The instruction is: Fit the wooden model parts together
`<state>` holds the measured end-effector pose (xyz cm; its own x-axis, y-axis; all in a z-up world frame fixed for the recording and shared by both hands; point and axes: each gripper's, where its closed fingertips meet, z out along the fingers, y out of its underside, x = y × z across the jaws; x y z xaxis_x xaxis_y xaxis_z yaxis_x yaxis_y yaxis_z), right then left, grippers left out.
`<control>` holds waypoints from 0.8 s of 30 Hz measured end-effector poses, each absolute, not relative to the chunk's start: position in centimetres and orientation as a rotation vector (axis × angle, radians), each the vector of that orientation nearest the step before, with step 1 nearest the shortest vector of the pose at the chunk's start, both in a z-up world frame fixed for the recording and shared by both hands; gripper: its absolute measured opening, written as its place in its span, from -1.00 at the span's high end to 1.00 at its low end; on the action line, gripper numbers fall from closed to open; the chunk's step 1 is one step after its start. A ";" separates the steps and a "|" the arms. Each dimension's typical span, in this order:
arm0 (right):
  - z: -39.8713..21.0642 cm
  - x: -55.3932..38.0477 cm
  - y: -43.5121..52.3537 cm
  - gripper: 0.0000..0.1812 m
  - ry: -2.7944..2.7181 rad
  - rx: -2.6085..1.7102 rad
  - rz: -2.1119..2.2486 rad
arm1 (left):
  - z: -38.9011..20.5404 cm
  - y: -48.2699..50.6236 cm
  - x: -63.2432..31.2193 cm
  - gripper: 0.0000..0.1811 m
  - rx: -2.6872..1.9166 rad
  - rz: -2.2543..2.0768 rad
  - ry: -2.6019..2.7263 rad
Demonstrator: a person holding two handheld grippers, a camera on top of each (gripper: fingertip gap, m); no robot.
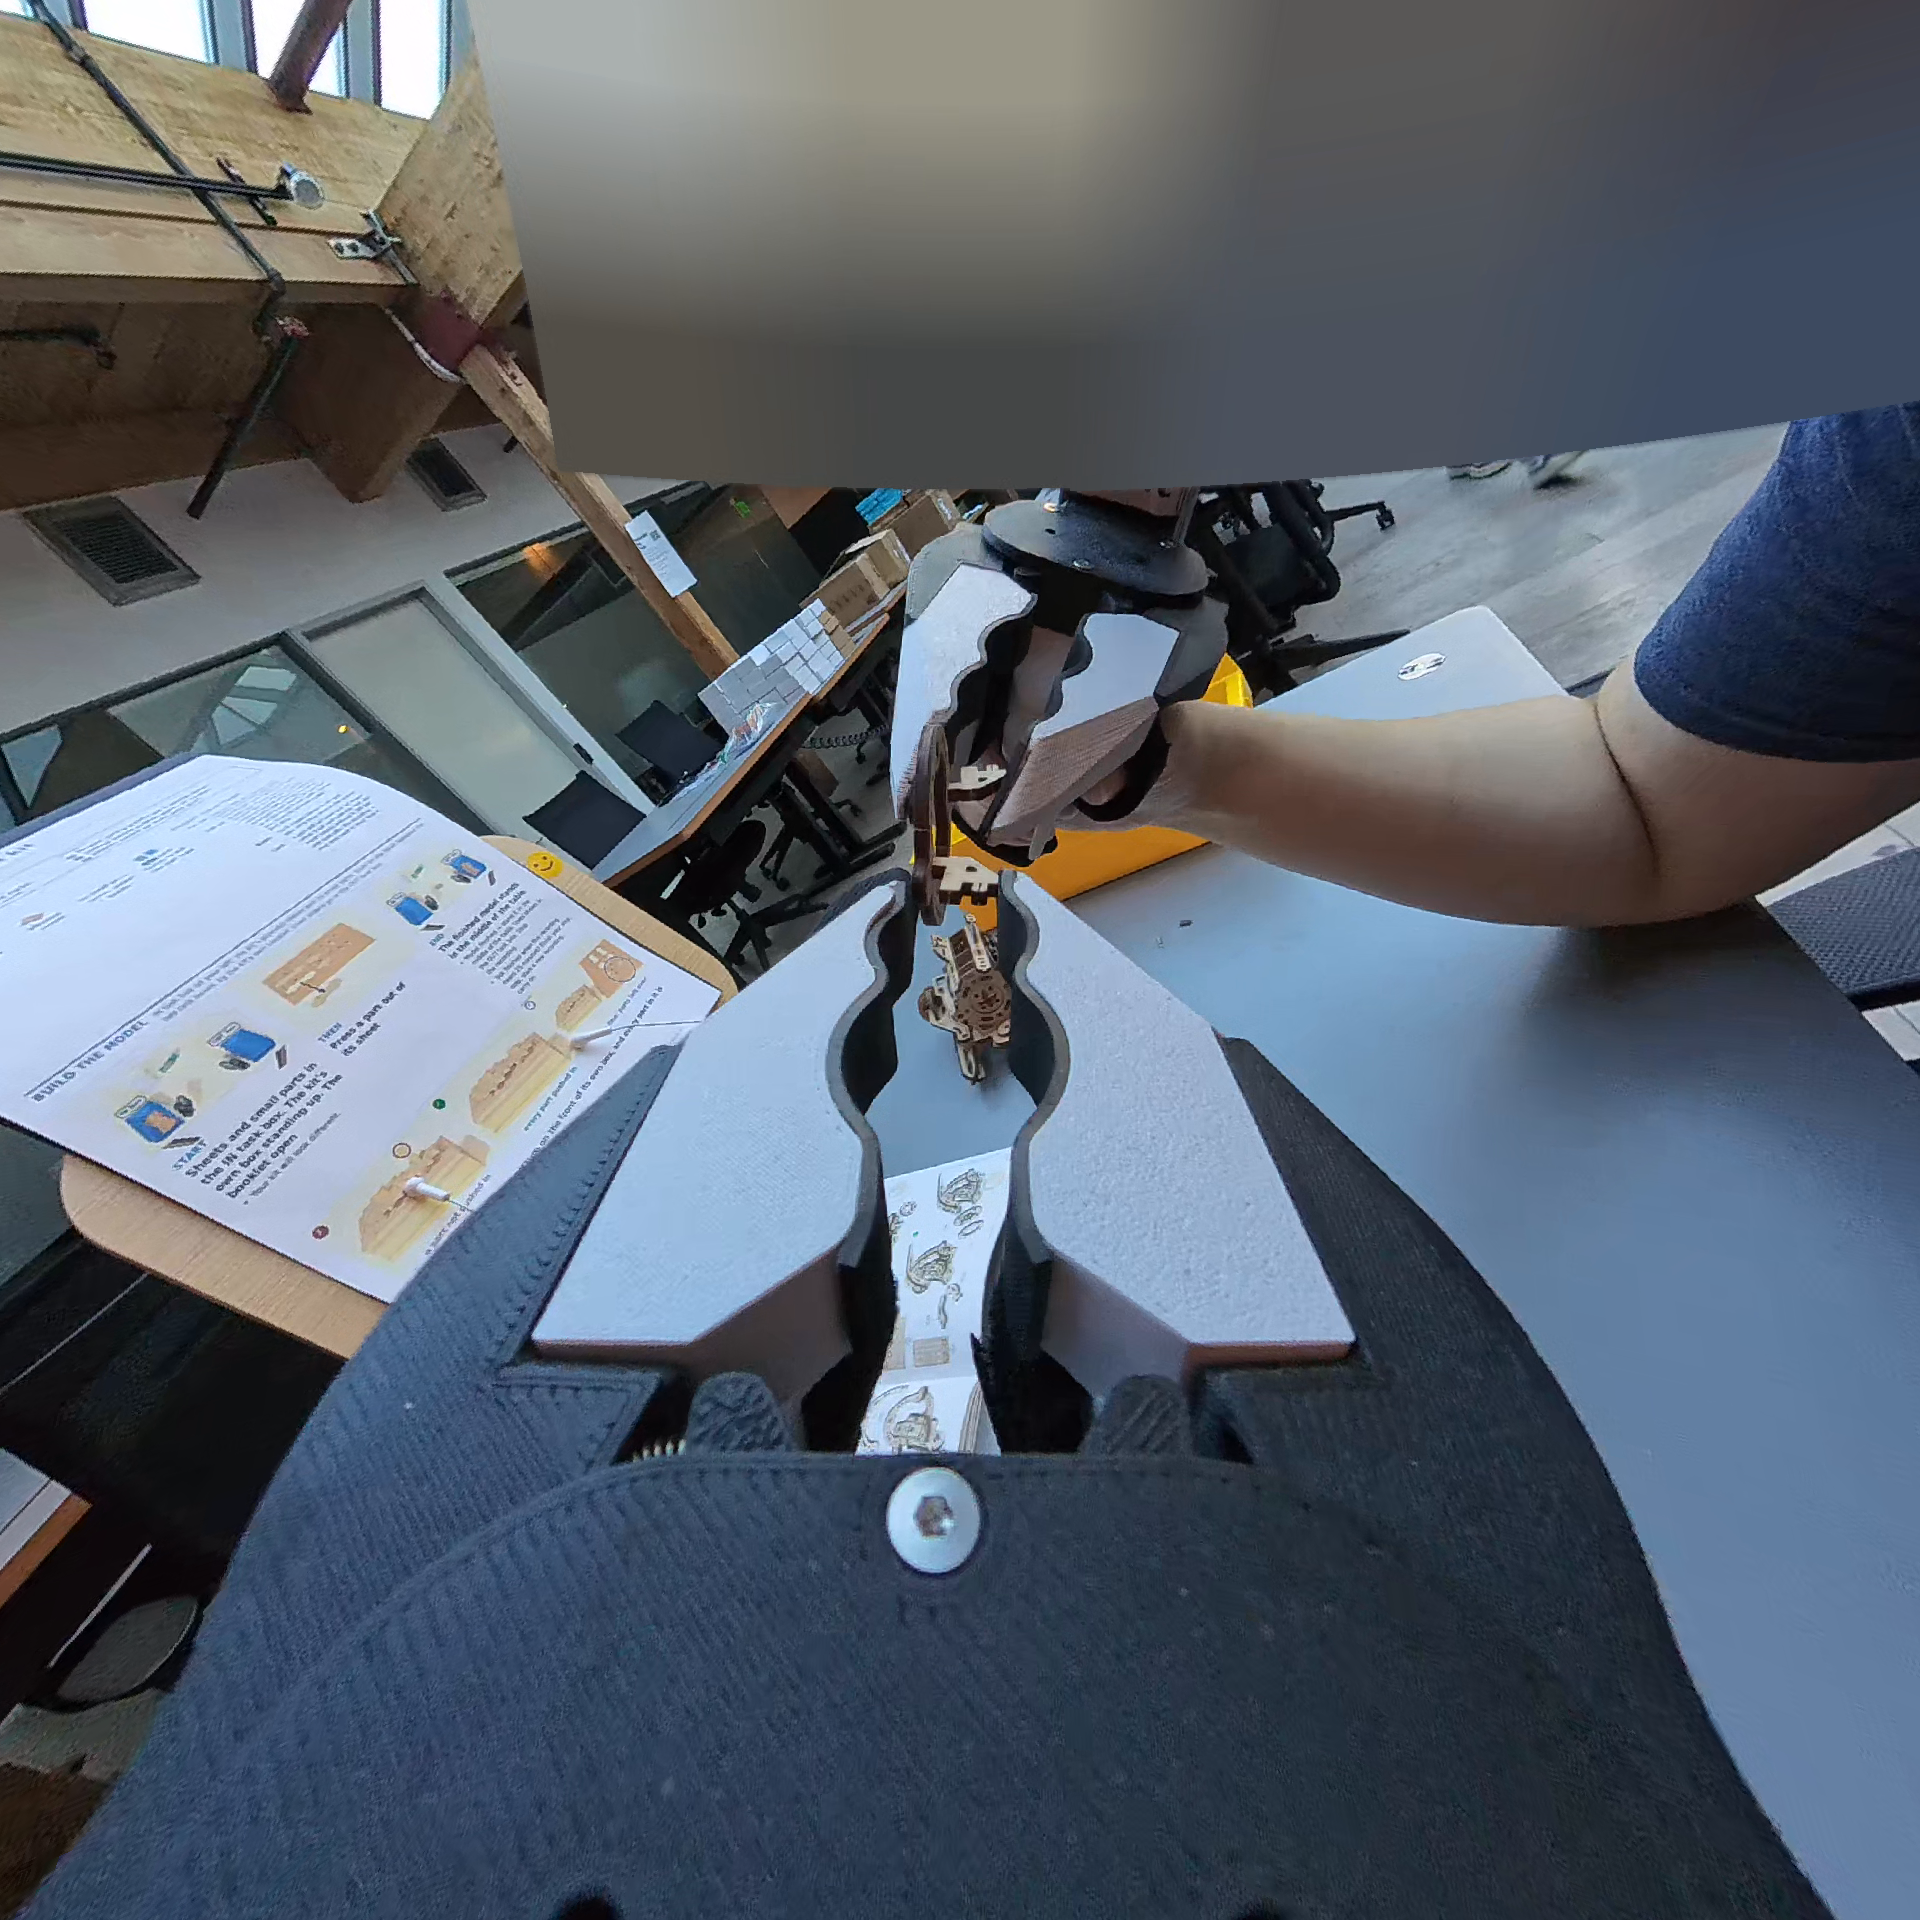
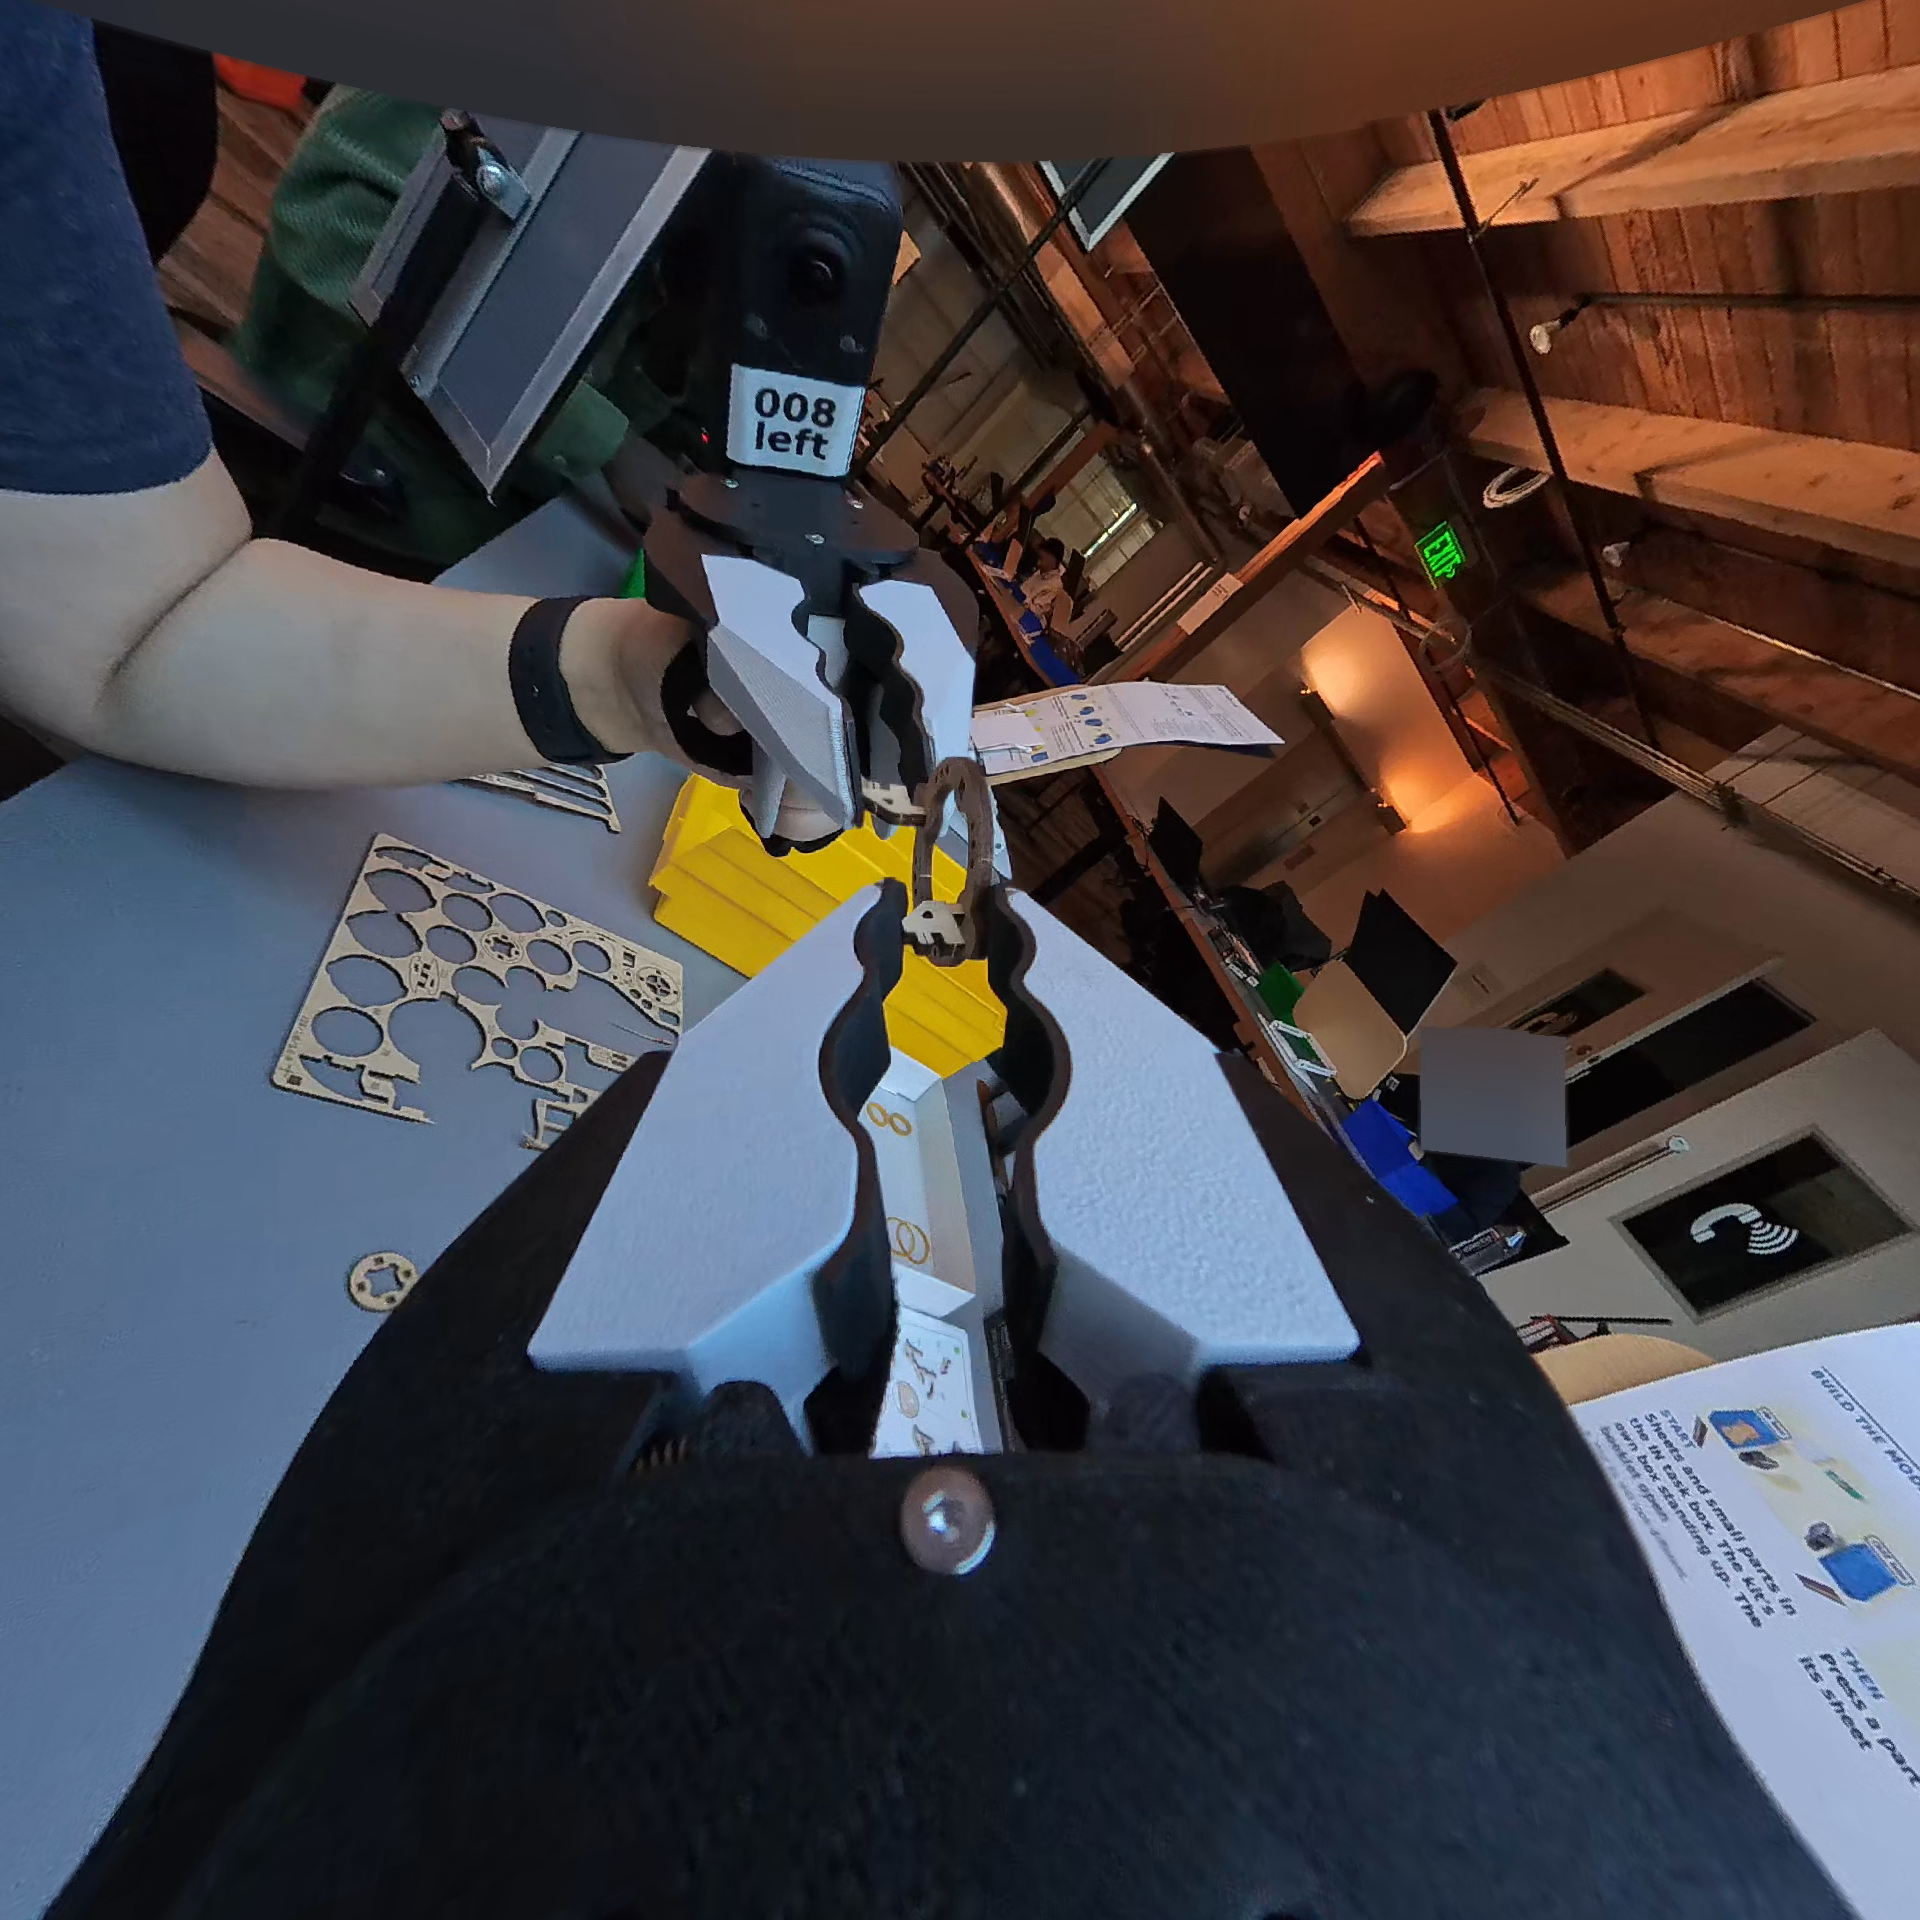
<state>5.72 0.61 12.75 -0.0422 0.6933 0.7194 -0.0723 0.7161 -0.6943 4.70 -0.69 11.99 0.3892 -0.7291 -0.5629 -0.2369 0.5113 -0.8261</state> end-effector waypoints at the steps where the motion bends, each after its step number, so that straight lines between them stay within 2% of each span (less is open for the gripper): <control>1: 12.5 5.7 0.8 0.85 -1.511 -0.544 0.650 | 11.8 -0.5 4.7 0.85 -1.037 -0.375 1.176; 4: 11.8 5.6 1.4 0.84 -1.550 -0.557 0.563 | 11.2 -0.2 4.5 0.85 -1.068 -0.343 1.190; 8: 10.6 5.2 2.8 0.84 -1.587 -0.621 0.435 | 12.9 -0.5 3.8 0.65 -1.081 -0.436 1.108; 11: 8.7 4.3 3.4 0.84 -1.670 -0.693 0.347 | 11.2 1.1 4.0 0.64 -1.165 -0.277 1.139; 14: 6.8 4.0 3.8 0.84 -1.754 -0.793 0.328 | 8.9 2.6 4.5 0.76 -1.269 -0.195 1.177; 15: 6.0 4.1 3.9 0.84 -1.788 -0.854 0.368 | 8.1 3.0 4.6 0.78 -1.314 -0.207 1.190; 17: 4.2 4.8 5.5 0.84 -1.790 -1.098 0.480 | 7.7 4.0 4.1 0.67 -1.376 -0.233 1.142; 20: -2.0 6.3 5.2 0.84 -1.773 -1.695 1.044 | 8.0 3.9 3.6 0.71 -1.445 -0.513 1.043; 22: -5.9 6.6 5.2 0.84 -1.620 -1.945 1.326 | 6.8 3.5 3.7 0.70 -1.525 -0.717 1.058; 24: -8.5 6.6 4.8 0.85 -1.448 -2.095 1.497 | 3.9 4.2 3.6 0.69 -1.642 -0.720 1.119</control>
